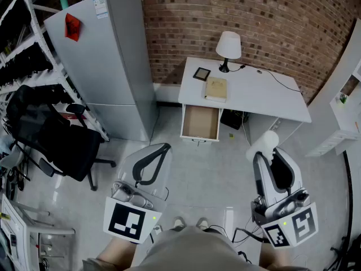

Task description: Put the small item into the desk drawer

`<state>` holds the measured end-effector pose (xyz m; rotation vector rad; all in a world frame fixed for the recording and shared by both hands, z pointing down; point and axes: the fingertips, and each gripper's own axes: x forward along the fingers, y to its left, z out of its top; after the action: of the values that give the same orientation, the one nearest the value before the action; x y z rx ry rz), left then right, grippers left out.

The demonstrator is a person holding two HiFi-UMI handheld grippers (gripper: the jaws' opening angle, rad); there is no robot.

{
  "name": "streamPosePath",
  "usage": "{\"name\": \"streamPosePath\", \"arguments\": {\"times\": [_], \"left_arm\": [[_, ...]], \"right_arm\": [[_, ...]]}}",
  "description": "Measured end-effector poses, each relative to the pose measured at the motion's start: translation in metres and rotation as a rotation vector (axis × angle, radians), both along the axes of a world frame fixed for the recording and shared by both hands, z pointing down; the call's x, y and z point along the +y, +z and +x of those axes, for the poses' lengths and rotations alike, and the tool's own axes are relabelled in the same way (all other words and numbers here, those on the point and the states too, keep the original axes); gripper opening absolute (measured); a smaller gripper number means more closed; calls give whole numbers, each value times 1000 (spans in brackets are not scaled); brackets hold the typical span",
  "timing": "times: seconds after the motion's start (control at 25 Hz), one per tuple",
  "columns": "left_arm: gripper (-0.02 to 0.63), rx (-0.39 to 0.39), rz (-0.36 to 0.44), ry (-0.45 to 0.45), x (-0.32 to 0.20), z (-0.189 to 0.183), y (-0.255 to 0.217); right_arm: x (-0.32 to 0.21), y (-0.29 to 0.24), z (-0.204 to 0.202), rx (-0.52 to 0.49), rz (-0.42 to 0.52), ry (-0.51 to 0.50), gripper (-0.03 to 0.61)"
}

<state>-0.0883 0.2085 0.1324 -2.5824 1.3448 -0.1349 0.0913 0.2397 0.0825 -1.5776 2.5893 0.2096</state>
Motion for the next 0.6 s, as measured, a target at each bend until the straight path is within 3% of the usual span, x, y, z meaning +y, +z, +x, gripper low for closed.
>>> {"name": "streamPosePath", "arguments": {"times": [0.32, 0.6], "left_arm": [[3, 17, -17, 6, -1, -7, 4], [2, 16, -55, -2, -12, -24, 17]], "right_arm": [[-1, 11, -15, 13, -32, -40, 110], [-15, 22, -24, -3, -72, -13, 110]]}}
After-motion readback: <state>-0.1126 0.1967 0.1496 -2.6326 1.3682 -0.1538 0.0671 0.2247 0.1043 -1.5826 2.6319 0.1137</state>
